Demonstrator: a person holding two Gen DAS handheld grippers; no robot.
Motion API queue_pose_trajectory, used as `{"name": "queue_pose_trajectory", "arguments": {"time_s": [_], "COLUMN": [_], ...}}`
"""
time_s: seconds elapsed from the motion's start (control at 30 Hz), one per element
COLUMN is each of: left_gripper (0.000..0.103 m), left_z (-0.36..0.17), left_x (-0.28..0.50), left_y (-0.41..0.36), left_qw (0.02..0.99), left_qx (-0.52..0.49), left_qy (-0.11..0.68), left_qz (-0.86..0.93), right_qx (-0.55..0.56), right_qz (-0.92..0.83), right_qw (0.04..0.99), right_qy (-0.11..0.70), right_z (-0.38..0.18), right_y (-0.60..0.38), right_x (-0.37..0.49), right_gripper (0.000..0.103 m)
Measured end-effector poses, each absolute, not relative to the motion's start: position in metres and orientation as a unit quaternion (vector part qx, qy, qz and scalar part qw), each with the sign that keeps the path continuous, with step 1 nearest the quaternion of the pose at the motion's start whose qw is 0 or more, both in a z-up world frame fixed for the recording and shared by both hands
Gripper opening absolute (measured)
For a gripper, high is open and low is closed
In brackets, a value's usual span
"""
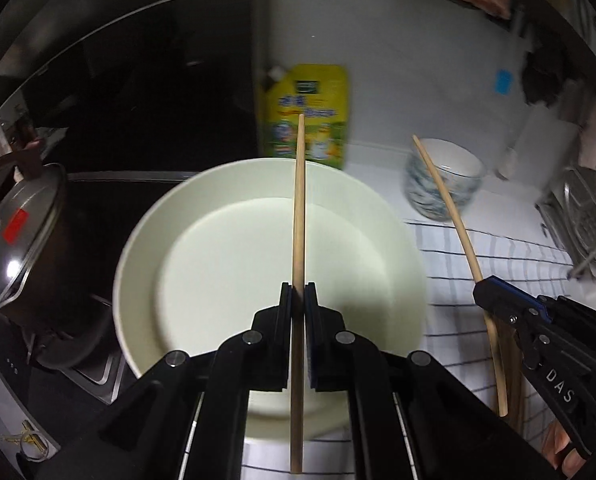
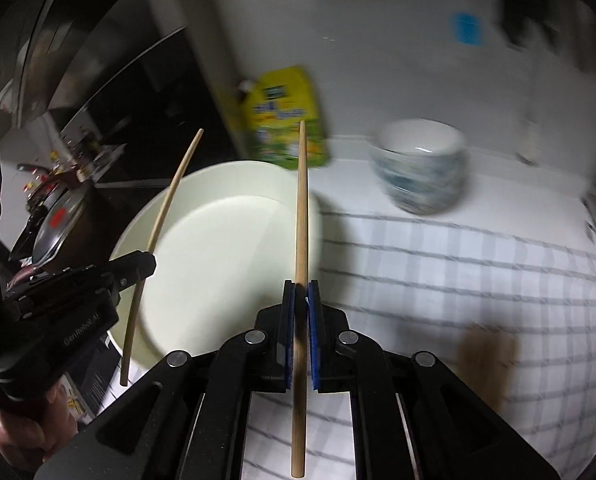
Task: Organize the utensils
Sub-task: 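Carry the held chopsticks in both tools over the white oval basin, then open both tools to drop the chopsticks into the basin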
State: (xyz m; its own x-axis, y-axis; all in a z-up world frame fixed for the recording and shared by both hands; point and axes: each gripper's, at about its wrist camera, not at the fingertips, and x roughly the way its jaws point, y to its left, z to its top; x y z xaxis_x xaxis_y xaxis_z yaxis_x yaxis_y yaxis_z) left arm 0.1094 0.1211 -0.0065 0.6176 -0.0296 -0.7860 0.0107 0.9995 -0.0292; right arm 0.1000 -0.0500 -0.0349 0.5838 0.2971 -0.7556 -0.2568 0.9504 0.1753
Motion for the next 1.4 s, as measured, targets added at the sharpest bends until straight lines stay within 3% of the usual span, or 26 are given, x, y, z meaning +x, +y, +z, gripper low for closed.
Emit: {"name": "queue_pose_trajectory", "arguments": {"time_s": [0.3,0.57,0.9,0.97,1.07,1.13,1.2,1.4], "left_gripper": [0.007,0.007,0.007,0.013,0.03,0.042,0.048,0.051], "left_z": [-0.039,-0.07,-0.082,-0.081,-0.076,-0.07,-0.064,-0.047], "left_x": [0.148,0.154,0.159,0.157,0.155,0.153,0.15,0.145], "left_y": [0.165,0.18,0.188,0.191,0.194,0.197,0.2,0.2], "left_qw": [0.884,0.87,0.862,0.862,0.864,0.867,0.871,0.877], "left_qx": [-0.004,0.005,-0.003,-0.005,-0.005,-0.006,-0.008,-0.007], "left_qy": [0.468,0.493,0.507,0.507,0.503,0.498,0.492,0.481], "left_qz": [-0.011,-0.02,-0.022,-0.019,-0.012,-0.006,-0.003,-0.001], "right_qx": [0.034,0.047,0.037,0.036,0.037,0.039,0.04,0.047], "right_qz": [0.166,0.132,0.109,0.106,0.104,0.104,0.106,0.108], "right_qw": [0.864,0.844,0.847,0.849,0.856,0.86,0.861,0.865], "right_qy": [0.474,0.518,0.519,0.516,0.504,0.498,0.495,0.487], "right_z": [-0.068,-0.108,-0.109,-0.106,-0.098,-0.093,-0.088,-0.077], "right_y": [0.025,0.029,0.023,0.024,0.022,0.02,0.018,0.013], "right_x": [0.157,0.168,0.16,0.159,0.155,0.152,0.151,0.143], "right_gripper": [0.006,0.006,0.007,0.01,0.02,0.021,0.021,0.022]}}
